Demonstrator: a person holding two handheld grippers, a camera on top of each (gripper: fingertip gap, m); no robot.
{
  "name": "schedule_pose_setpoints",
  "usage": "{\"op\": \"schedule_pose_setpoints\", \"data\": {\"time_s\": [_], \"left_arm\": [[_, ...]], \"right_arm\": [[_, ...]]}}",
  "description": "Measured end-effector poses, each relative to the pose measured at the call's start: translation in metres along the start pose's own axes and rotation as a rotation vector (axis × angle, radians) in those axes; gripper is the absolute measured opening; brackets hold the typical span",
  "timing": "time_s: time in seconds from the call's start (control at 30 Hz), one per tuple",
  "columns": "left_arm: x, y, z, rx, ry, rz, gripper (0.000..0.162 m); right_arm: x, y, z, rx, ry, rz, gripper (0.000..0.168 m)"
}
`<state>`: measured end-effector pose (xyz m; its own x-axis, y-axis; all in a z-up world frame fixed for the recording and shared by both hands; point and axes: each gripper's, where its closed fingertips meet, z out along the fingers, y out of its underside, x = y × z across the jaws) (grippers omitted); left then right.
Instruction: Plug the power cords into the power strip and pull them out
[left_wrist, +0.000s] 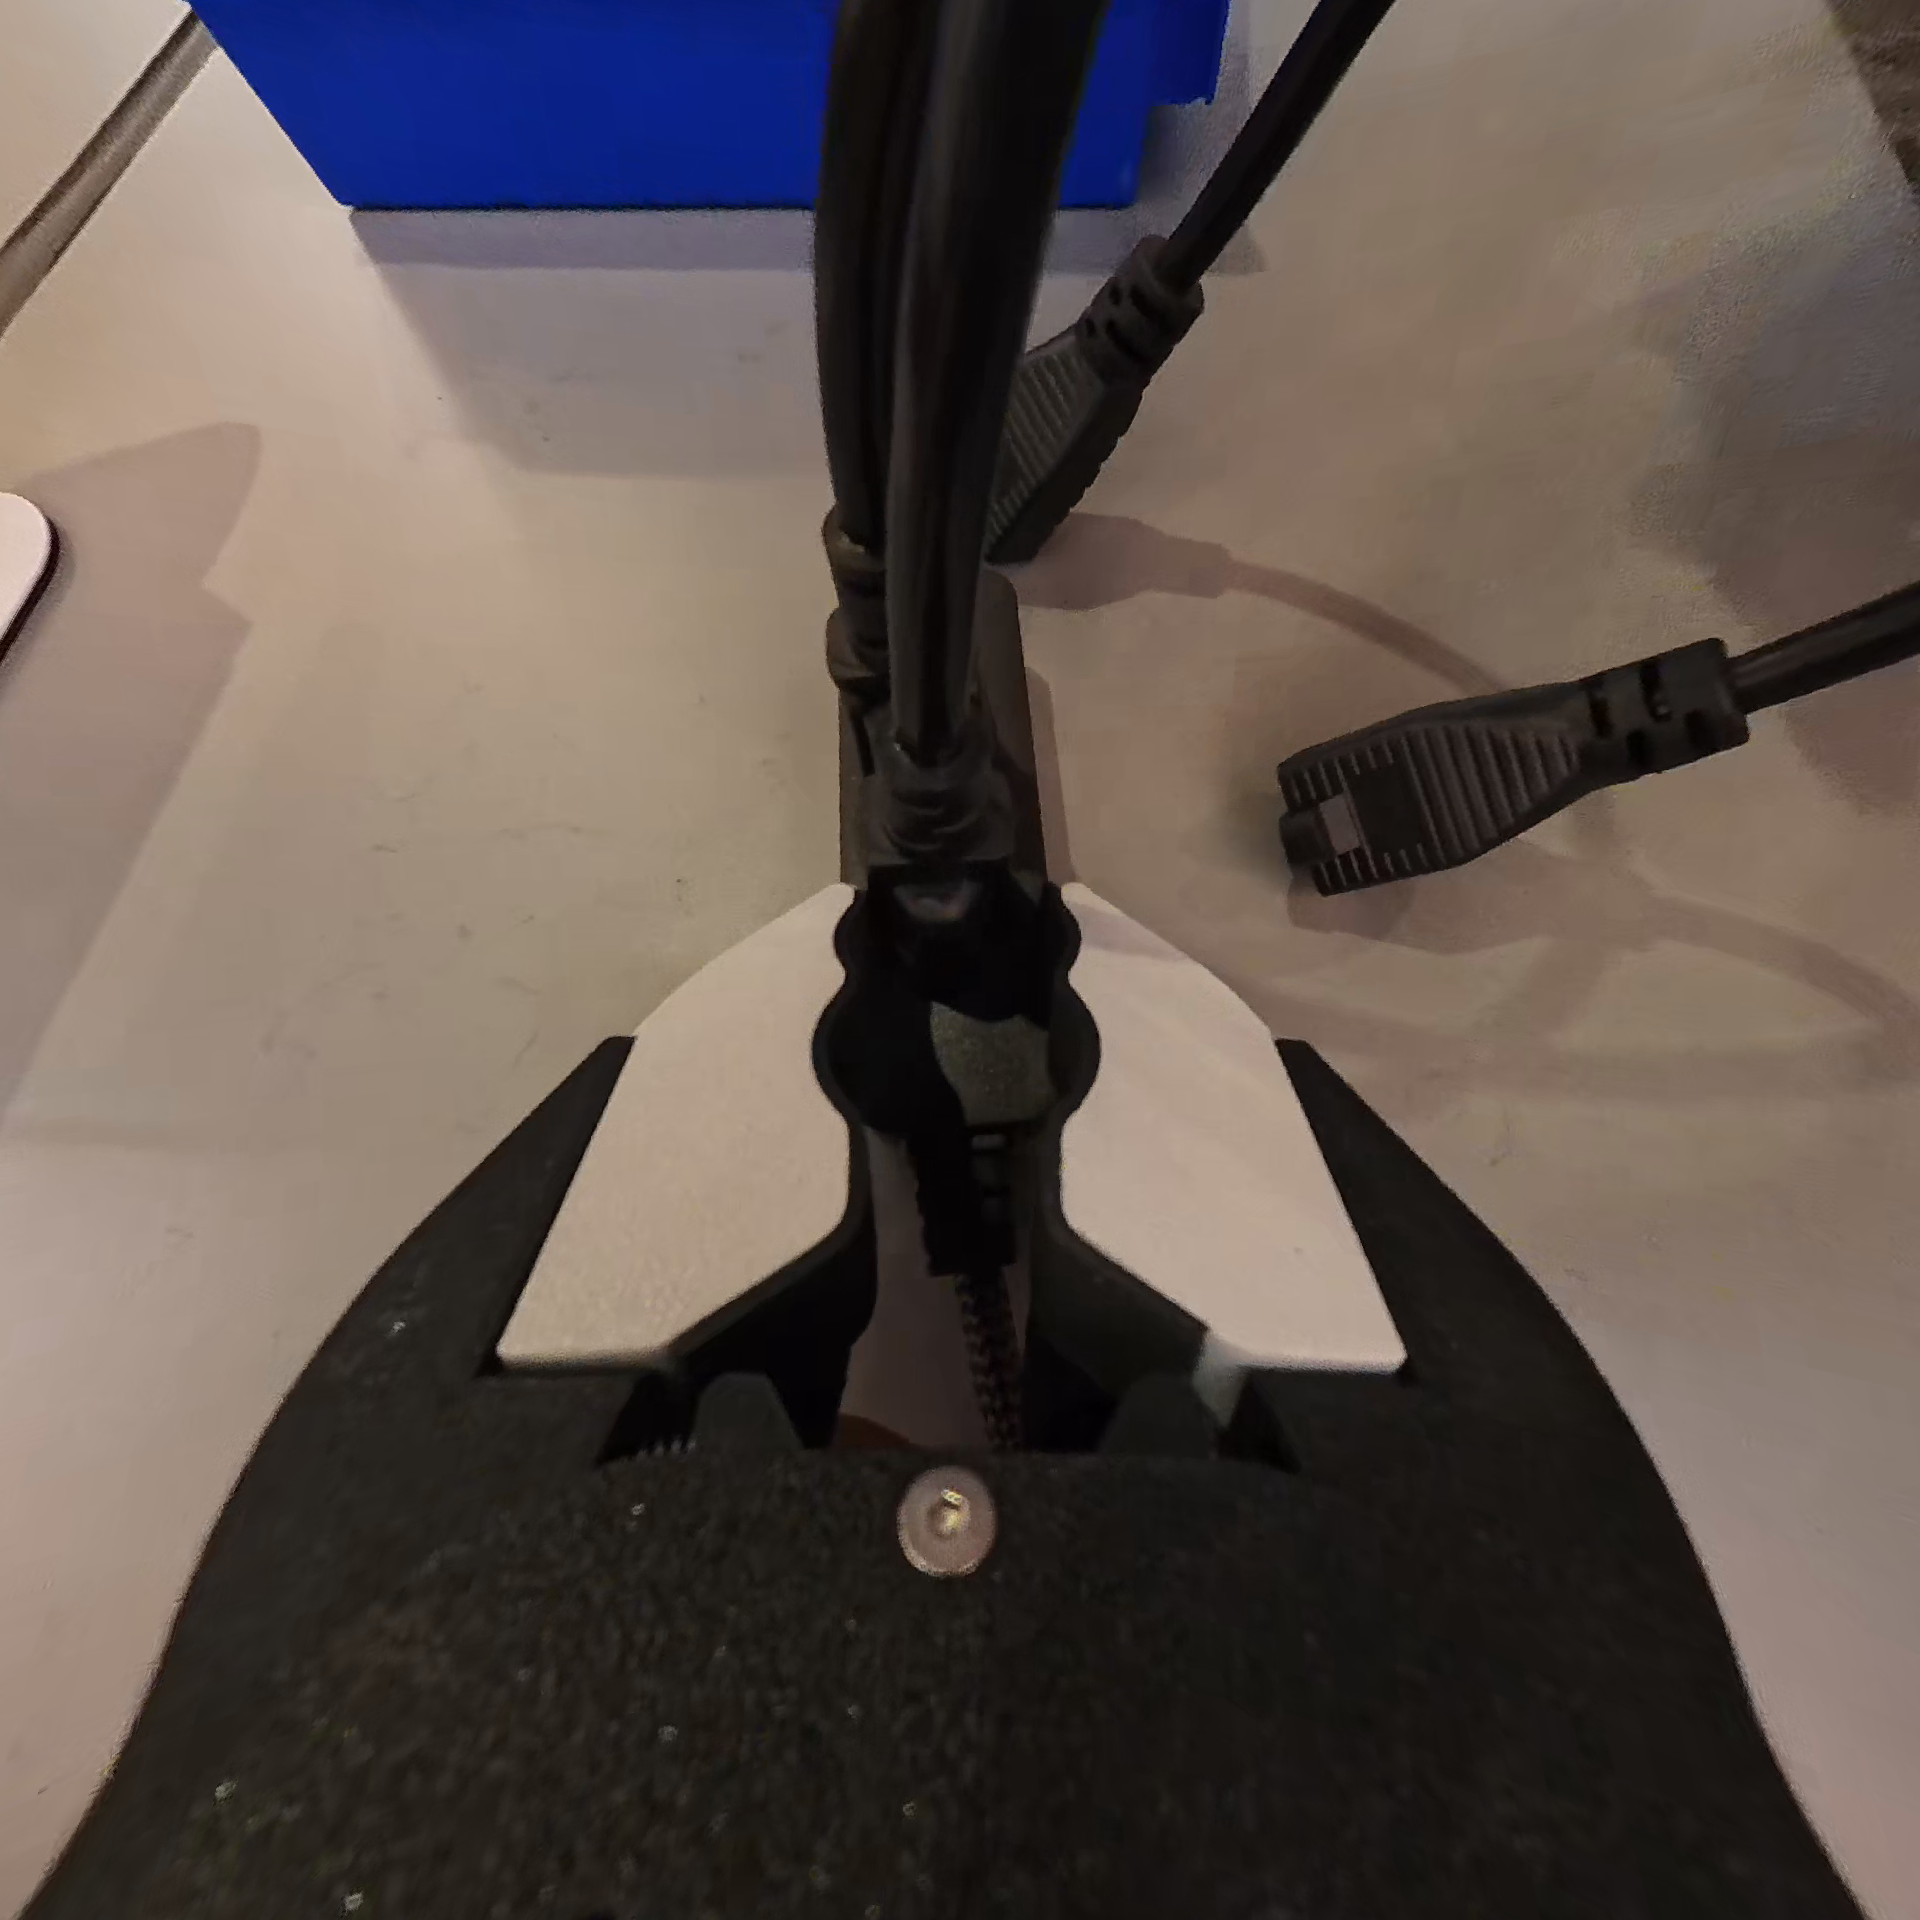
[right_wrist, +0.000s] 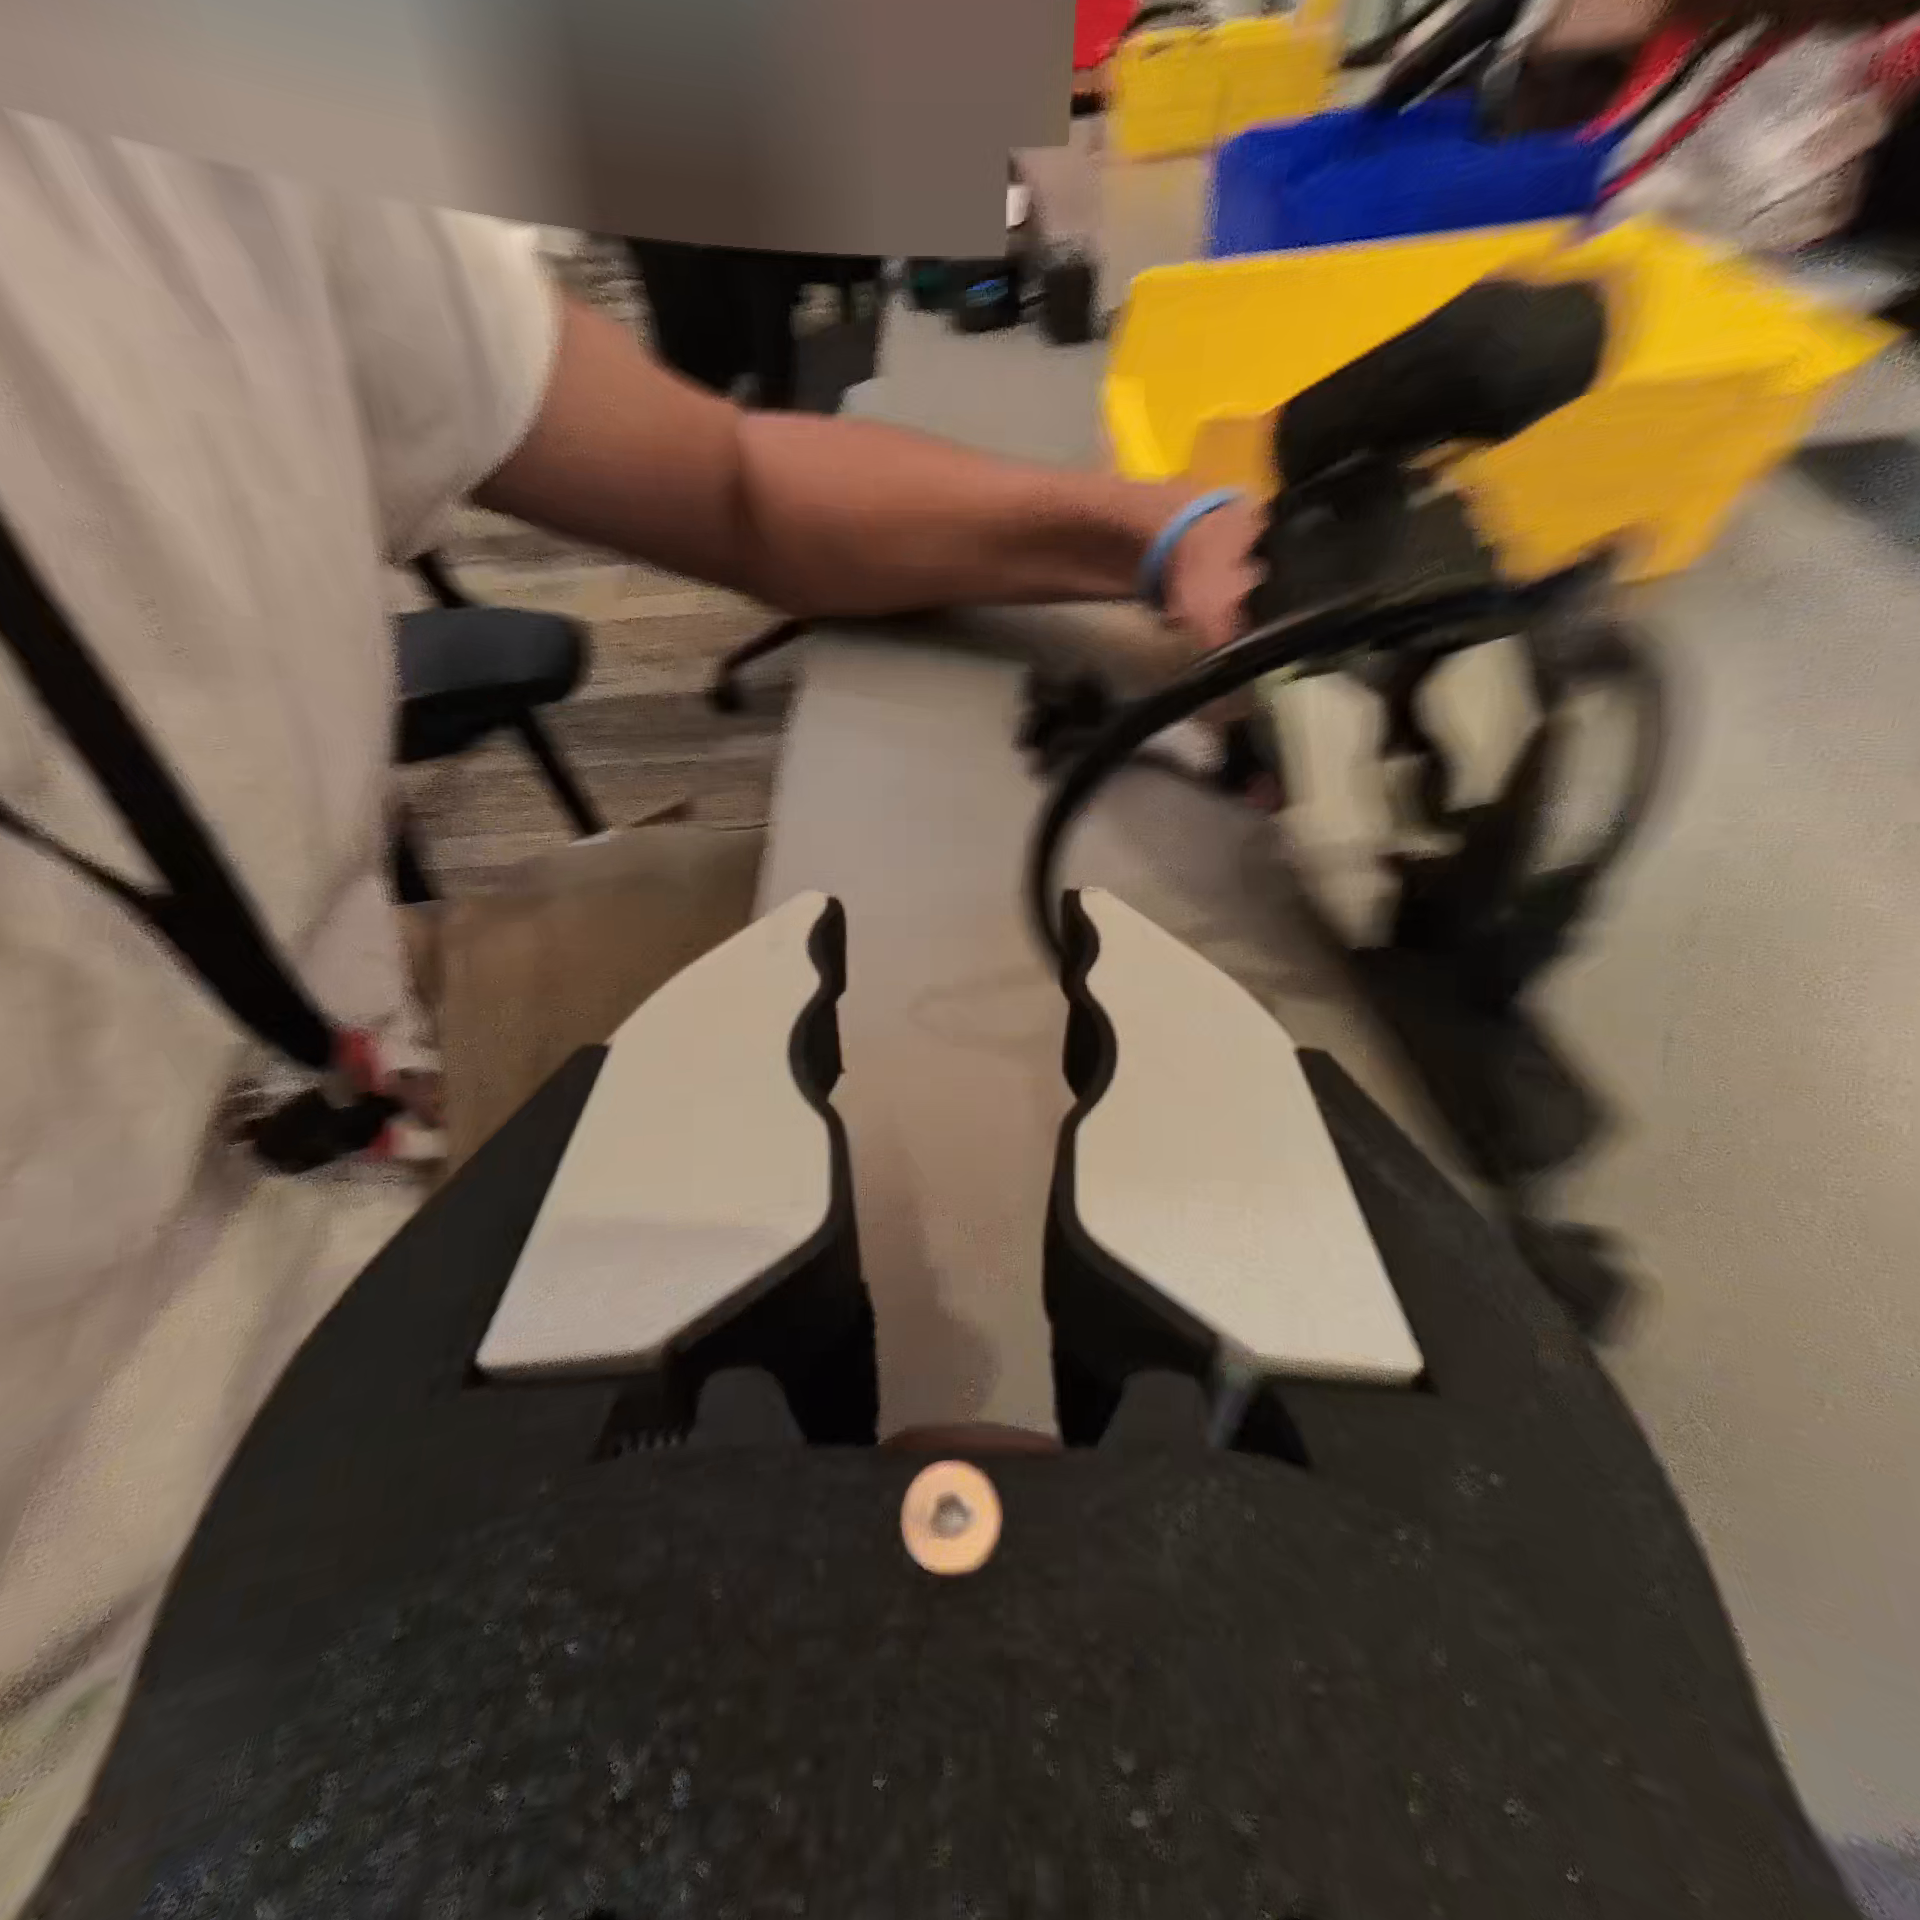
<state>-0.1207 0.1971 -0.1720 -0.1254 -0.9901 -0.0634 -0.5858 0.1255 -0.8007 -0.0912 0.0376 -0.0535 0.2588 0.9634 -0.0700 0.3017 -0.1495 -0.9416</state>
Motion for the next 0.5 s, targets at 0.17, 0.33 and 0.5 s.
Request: {"op": "schedule_pose_setpoints", "data": {"time_s": [0.17,0.33,0.5], "left_arm": [[-0.001,0.0,0.001,0.011,-0.009,-0.002,0.031],[-0.001,0.0,0.001,0.012,-0.013,-0.004,0.031],[-0.002,0.0,0.001,0.012,-0.012,-0.005,0.031]], "right_arm": [[0.127,-0.049,-0.046,-0.147,0.412,-0.113,0.039],[0.19,0.011,-0.005,-0.66,0.272,-0.183,0.043],[0.176,0.077,0.042,-0.872,-0.018,-0.172,0.052]]}}
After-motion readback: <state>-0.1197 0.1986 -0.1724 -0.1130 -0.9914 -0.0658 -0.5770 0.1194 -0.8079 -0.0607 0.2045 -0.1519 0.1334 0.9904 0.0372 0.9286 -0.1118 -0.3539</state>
